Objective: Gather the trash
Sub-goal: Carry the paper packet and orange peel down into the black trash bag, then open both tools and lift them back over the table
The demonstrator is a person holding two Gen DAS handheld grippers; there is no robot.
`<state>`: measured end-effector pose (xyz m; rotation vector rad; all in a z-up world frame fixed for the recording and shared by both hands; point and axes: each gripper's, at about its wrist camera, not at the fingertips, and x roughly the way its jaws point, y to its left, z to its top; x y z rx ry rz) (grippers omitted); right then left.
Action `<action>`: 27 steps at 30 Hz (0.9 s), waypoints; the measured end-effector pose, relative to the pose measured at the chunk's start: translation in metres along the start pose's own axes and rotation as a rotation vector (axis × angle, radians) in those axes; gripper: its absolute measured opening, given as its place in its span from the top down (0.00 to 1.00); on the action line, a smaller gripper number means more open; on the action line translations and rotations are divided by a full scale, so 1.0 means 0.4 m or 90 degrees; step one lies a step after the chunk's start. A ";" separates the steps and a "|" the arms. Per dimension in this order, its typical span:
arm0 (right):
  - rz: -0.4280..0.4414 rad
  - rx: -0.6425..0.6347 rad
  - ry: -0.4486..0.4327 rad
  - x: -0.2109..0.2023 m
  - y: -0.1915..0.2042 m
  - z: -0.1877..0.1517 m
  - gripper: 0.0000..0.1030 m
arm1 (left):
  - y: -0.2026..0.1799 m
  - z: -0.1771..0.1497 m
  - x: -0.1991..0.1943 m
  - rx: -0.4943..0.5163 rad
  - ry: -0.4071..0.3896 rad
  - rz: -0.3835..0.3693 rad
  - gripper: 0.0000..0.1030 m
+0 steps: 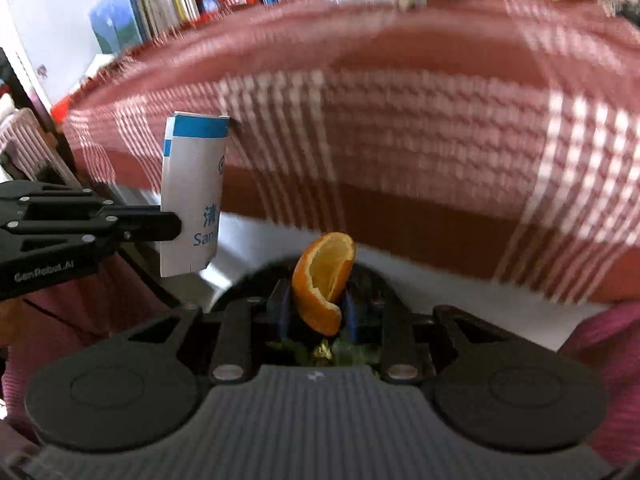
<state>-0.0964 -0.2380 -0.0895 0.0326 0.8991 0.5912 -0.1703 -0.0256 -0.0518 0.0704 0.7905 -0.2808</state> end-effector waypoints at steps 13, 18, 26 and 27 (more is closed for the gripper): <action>-0.008 0.013 0.071 0.101 -0.022 -0.055 0.68 | -0.018 -0.062 0.124 0.004 0.095 0.012 0.99; -0.005 0.018 0.076 0.113 -0.029 -0.056 0.62 | -0.018 -0.067 0.137 0.003 0.096 0.018 0.98; -0.002 0.032 0.057 0.104 -0.044 -0.037 0.35 | -0.004 -0.031 0.120 0.004 0.071 0.037 0.58; -0.002 0.032 0.054 0.101 -0.045 -0.034 0.35 | -0.003 -0.027 0.113 0.006 0.064 0.040 0.56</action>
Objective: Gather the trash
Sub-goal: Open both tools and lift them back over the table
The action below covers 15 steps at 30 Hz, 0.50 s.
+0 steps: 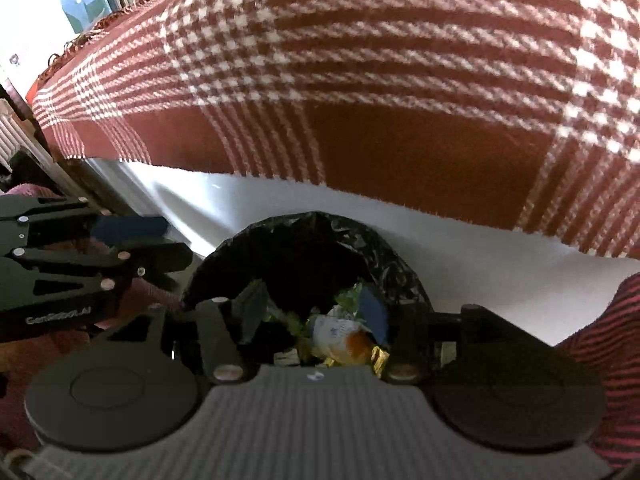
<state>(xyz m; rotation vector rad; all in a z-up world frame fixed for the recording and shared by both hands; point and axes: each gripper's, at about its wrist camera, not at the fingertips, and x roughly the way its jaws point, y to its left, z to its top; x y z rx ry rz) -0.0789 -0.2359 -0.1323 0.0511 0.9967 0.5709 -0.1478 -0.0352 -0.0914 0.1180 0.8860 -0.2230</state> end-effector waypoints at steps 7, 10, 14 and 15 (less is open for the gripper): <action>0.013 -0.031 -0.086 -0.105 0.018 0.063 0.32 | 0.021 0.079 -0.099 0.039 -0.090 0.009 0.26; 0.028 -0.039 -0.145 -0.177 0.020 0.114 0.31 | 0.044 0.145 -0.144 0.041 -0.145 0.004 0.18; 0.063 -0.034 -0.176 -0.235 0.004 0.203 0.29 | 0.086 0.258 -0.155 0.013 -0.191 0.016 0.14; 0.058 -0.032 -0.195 -0.247 -0.001 0.221 0.29 | 0.096 0.286 -0.152 0.002 -0.196 0.023 0.14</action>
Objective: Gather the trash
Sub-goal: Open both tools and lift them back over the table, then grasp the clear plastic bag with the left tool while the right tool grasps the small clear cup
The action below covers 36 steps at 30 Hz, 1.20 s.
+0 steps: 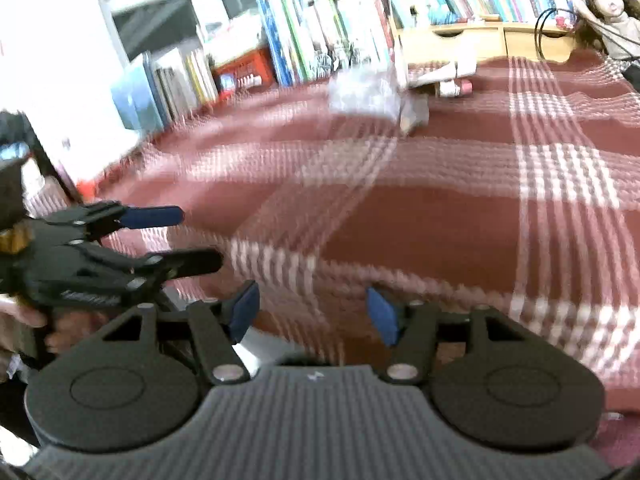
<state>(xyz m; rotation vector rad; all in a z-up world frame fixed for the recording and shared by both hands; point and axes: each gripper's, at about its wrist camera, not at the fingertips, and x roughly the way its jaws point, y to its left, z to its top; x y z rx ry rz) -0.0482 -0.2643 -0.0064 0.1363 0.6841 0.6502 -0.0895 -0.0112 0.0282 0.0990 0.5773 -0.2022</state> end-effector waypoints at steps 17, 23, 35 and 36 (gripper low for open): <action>-0.166 -0.082 -0.041 0.179 -0.080 0.251 0.22 | 0.078 0.349 0.402 -0.090 -0.073 0.040 0.02; -0.178 -0.067 -0.009 0.303 -0.126 0.304 0.21 | 0.070 0.385 0.567 -0.082 -0.007 0.090 0.04; -0.163 -0.053 -0.008 0.325 -0.141 0.300 0.77 | 0.091 0.341 0.463 -0.086 -0.051 0.050 0.40; -0.161 -0.055 -0.013 0.316 -0.139 0.297 0.77 | 0.091 0.339 0.438 -0.084 -0.061 0.049 0.40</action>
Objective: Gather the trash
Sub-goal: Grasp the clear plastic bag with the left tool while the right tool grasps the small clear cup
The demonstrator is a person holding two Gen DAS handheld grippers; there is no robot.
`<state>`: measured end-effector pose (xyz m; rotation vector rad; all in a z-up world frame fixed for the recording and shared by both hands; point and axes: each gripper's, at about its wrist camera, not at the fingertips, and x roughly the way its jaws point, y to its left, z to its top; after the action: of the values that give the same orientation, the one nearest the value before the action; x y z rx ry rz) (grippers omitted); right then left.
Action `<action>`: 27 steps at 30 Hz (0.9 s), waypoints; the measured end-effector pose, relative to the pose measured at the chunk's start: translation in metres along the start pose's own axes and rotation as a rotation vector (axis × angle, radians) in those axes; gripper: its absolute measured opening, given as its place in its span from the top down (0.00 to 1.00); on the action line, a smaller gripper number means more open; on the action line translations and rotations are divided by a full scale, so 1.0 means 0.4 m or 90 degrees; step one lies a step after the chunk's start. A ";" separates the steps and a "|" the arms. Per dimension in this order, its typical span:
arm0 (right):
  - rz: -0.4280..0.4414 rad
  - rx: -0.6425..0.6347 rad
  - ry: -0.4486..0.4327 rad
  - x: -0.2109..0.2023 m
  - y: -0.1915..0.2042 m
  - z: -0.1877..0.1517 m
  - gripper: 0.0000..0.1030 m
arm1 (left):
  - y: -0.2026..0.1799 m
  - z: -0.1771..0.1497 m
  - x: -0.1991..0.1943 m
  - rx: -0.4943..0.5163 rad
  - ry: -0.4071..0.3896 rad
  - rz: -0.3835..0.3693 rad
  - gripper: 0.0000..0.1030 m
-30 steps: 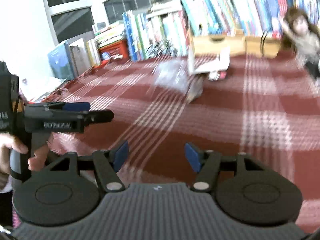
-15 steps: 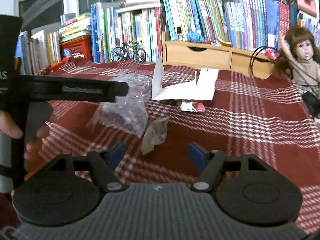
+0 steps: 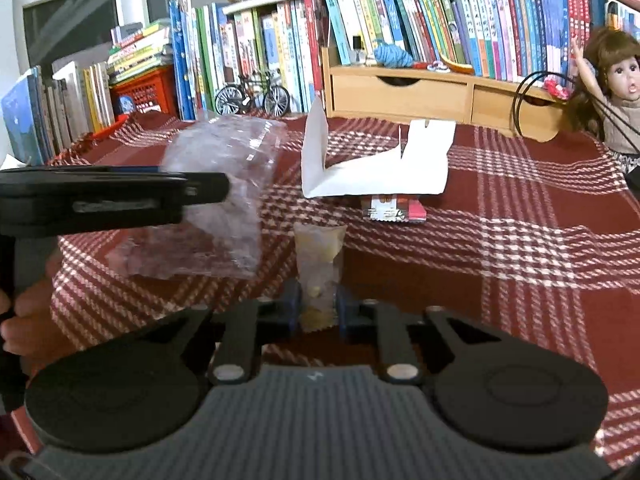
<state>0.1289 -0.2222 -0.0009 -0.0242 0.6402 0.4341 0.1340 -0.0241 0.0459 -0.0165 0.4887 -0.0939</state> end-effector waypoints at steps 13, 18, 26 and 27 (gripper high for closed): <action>0.039 0.002 -0.044 -0.153 0.031 -0.057 0.77 | 0.013 -0.076 -0.279 0.049 -0.062 -0.026 0.40; 0.043 -0.006 -0.057 -0.208 0.049 -0.086 0.77 | 0.006 -0.121 -0.356 0.073 -0.075 -0.028 0.40; 0.047 -0.017 -0.069 -0.279 0.083 -0.129 0.77 | -0.015 -0.174 -0.451 0.086 -0.082 -0.049 0.40; 0.048 -0.018 -0.069 -0.289 0.088 -0.137 0.77 | -0.017 -0.182 -0.464 0.086 -0.081 -0.054 0.40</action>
<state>0.0008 -0.2429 0.0264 -0.0037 0.5289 0.5145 -0.0640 -0.0130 0.0687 0.0888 0.3543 -0.2084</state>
